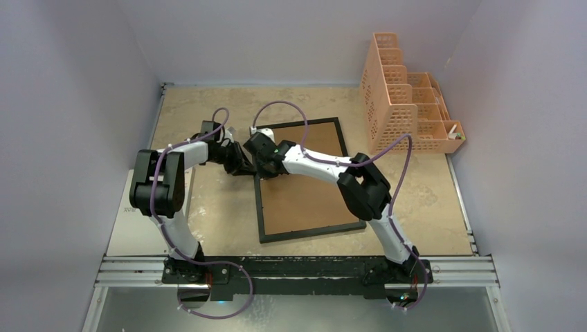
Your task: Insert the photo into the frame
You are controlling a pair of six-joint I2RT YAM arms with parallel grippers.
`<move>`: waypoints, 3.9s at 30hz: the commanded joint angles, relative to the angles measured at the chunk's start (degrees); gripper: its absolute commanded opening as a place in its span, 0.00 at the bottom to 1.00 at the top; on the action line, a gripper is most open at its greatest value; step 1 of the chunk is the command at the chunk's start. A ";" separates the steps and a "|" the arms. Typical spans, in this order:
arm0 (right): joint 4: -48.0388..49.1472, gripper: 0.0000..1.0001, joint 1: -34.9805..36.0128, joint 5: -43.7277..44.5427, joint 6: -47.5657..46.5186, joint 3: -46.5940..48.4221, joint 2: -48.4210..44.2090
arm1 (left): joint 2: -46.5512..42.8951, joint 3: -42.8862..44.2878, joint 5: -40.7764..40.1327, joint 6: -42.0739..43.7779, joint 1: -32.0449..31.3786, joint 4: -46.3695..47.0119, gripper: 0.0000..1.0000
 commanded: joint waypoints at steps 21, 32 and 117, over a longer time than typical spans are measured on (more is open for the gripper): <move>-14.54 0.39 -7.32 0.12 -8.24 22.49 6.61 | 4.95 -5.74 -4.14 2.19 -1.20 -1.31 0.19; -17.83 0.66 -4.82 -5.39 -8.65 10.07 1.67 | 4.08 -10.78 0.59 -0.95 -1.25 3.18 0.10; -13.82 0.76 -5.53 -13.36 -4.37 -4.73 6.51 | 5.66 -11.51 0.70 -0.46 -1.11 4.08 0.06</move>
